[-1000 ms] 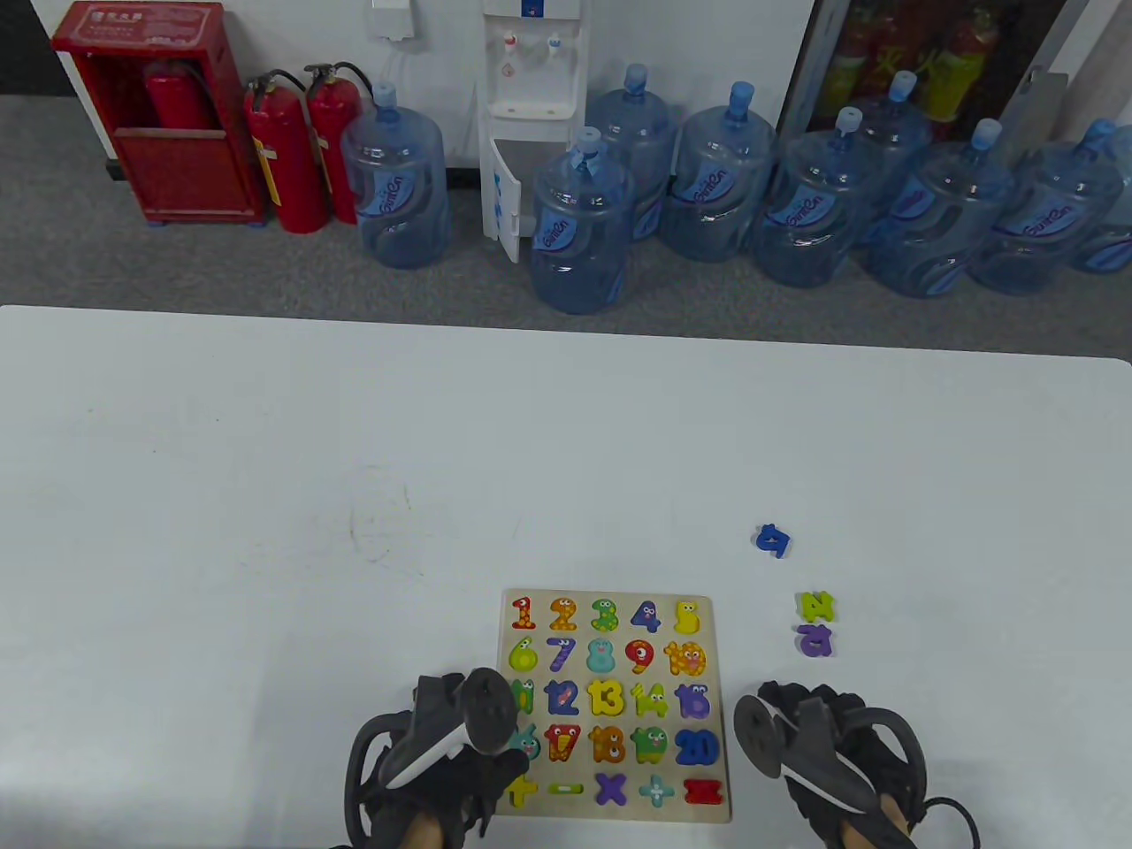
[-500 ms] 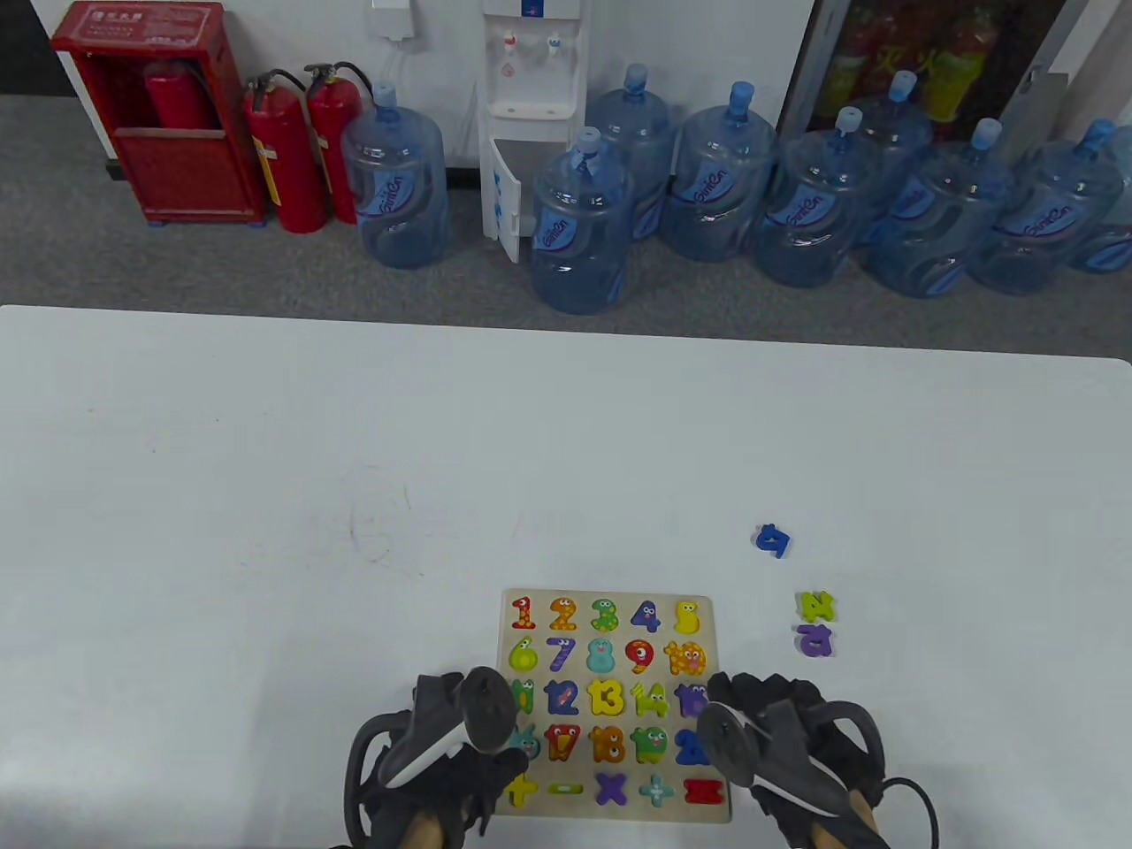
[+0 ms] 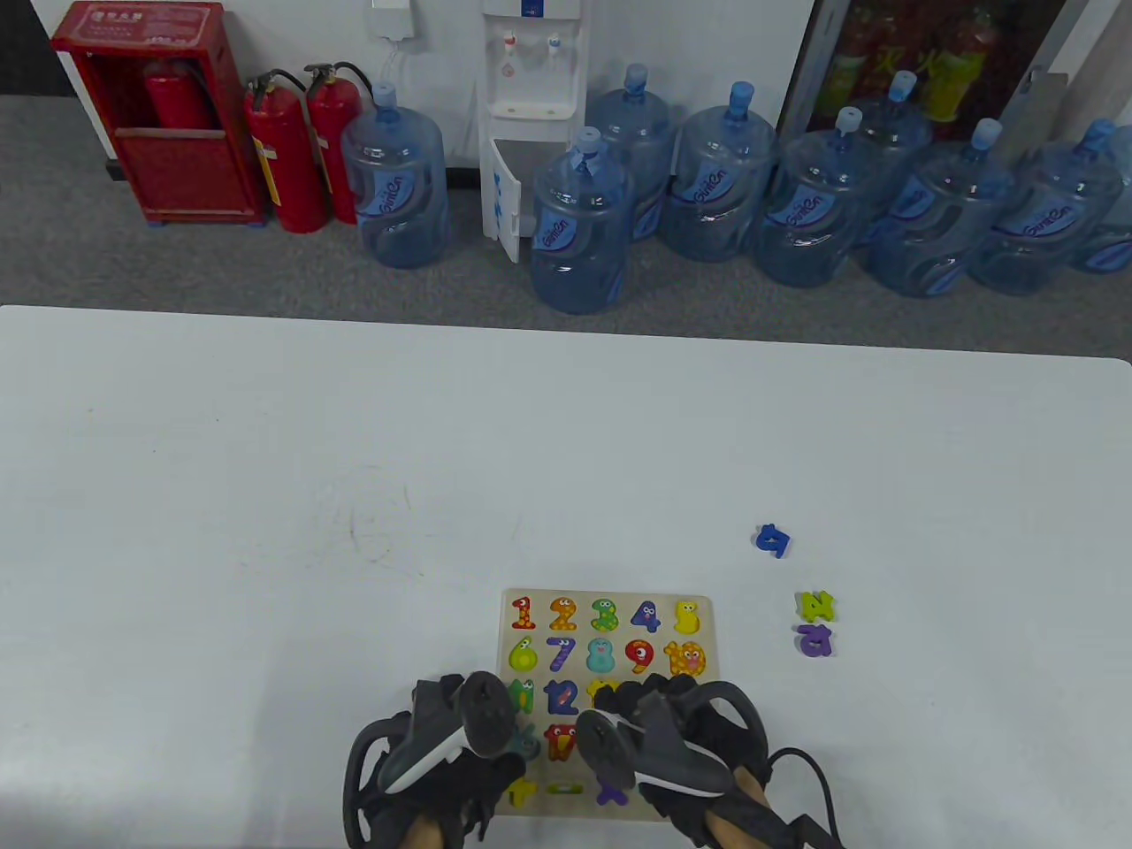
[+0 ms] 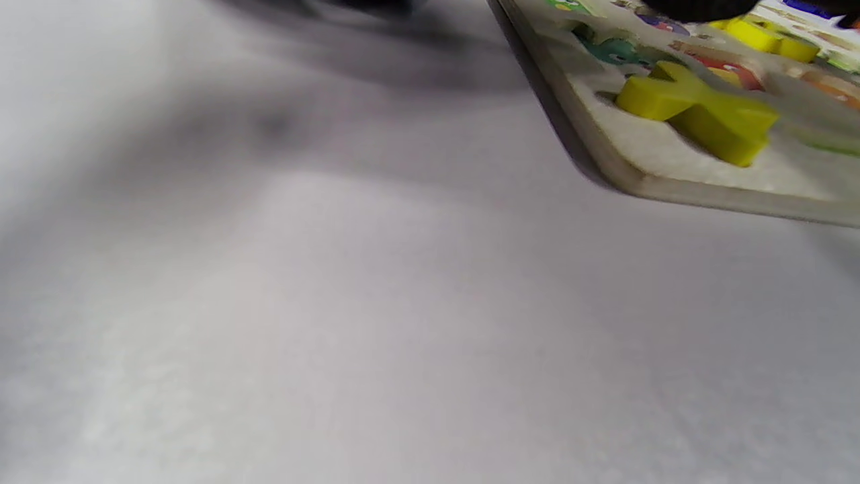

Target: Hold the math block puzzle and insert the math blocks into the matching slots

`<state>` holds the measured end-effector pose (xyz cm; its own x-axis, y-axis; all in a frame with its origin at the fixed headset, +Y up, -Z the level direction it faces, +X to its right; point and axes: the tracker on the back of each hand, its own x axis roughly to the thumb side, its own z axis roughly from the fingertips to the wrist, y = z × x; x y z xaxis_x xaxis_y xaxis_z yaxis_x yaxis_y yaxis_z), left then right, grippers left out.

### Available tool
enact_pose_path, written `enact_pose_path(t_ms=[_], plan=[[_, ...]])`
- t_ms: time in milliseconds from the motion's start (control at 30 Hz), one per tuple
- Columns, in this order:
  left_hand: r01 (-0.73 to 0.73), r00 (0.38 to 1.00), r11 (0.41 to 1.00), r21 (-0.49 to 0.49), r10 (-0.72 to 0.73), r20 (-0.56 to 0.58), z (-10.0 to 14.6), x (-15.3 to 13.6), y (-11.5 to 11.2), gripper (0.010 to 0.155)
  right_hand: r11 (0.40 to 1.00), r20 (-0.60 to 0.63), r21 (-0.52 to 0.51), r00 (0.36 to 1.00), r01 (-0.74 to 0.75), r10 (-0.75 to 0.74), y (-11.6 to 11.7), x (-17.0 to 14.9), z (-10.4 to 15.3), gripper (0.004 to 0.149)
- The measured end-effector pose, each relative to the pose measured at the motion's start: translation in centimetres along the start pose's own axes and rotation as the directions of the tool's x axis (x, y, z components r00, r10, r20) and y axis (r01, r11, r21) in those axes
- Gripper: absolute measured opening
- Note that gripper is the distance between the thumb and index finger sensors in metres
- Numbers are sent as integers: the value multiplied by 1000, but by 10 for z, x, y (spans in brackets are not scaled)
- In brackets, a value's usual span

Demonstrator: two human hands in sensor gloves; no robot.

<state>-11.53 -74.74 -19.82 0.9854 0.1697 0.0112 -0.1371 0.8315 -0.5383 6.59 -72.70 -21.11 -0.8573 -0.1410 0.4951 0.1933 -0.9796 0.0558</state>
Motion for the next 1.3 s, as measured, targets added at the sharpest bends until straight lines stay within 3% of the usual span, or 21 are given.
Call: enact_pose_path(t_ms=[267,700,900,1033,1133,1300], plan=[[-6,1000,1000,0,6,-5,1,0,-1,86,985,-7,-44,986,-169,169,7,26,-6,61],[4,1000,1000,-17,-4,-2,1,1,-1,86,992,-39,-129,999,15,-20,2,4,1,57],[7,1000,1000,-20,-7,0,1,1,-1,86,974,-238,-226,971,-30,-25,-2,-57,14,60],[13,1000,1000,-24,-13,-2,0,2,-2,87,982,-437,-162,900,-95,15,16,-119,22,59],[17,1000,1000,-24,-17,-1,0,2,-2,87,993,-568,-117,820,-2,-65,34,-168,36,62],[17,1000,1000,-25,-17,-2,0,3,-2,86,996,-626,-7,776,94,-77,50,-202,52,70]])
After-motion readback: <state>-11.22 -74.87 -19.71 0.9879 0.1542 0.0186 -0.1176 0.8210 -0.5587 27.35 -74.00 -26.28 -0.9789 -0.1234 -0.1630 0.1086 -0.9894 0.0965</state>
